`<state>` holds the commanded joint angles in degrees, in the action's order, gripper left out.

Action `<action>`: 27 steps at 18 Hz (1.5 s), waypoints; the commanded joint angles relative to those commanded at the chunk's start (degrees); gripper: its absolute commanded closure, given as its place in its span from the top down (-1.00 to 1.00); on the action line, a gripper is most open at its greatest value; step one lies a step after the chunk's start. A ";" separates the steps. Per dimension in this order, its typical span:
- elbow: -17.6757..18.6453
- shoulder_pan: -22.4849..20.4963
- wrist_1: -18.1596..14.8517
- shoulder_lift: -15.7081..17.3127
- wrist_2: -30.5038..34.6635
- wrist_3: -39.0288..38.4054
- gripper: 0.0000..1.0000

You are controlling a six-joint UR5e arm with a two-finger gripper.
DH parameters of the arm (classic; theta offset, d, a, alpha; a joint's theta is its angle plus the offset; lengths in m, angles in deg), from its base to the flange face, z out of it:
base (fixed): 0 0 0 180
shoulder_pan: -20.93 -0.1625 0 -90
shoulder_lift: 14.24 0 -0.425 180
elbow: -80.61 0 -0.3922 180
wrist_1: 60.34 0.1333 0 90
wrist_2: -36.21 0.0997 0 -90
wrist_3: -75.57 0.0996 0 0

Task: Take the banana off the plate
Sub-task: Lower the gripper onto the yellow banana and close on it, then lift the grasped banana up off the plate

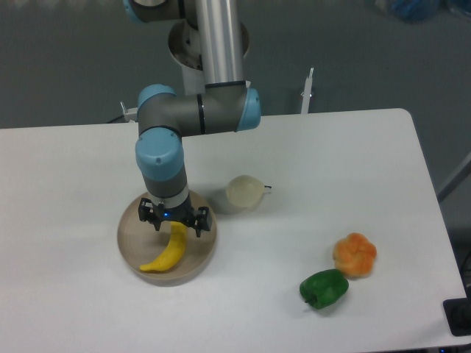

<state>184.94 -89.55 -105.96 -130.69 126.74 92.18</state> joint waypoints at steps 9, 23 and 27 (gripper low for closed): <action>0.09 0.18 0.53 0.17 0.00 0.88 -0.50; -10.88 -6.58 -7.10 5.18 4.56 14.21 -0.50; -13.53 -10.71 -7.56 4.83 5.36 23.70 -0.50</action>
<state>171.41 -100.26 -113.51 -125.86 132.10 115.88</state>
